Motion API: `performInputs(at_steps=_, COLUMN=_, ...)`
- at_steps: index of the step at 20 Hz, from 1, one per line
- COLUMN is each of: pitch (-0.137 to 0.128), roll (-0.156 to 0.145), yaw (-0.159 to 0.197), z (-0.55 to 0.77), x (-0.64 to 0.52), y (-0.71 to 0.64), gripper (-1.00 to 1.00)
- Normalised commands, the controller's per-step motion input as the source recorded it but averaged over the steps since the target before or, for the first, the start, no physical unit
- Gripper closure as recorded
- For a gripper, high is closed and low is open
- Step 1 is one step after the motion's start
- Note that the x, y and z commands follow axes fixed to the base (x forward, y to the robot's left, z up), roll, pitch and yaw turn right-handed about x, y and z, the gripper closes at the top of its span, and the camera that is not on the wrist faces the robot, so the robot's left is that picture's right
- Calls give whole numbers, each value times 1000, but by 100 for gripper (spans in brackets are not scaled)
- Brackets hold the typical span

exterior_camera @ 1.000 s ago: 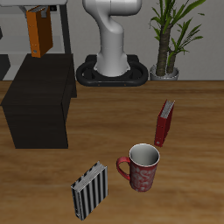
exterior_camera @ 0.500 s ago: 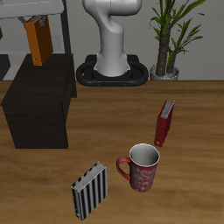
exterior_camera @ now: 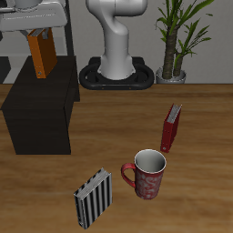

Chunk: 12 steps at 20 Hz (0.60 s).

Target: Place the orange book upright on top of the shelf

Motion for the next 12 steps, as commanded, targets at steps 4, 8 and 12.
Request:
performInputs(at_steps=4, pitch=24, roll=-12, yaw=-2, z=-194, x=100, y=62, gripper=100)
performInputs(at_steps=8, pitch=27, roll=-30, yaw=-9, z=-212, x=94, y=-110, gripper=100)
performInputs(at_steps=12, pitch=30, roll=-43, yaw=-27, z=-158, x=78, y=-67, gripper=100)
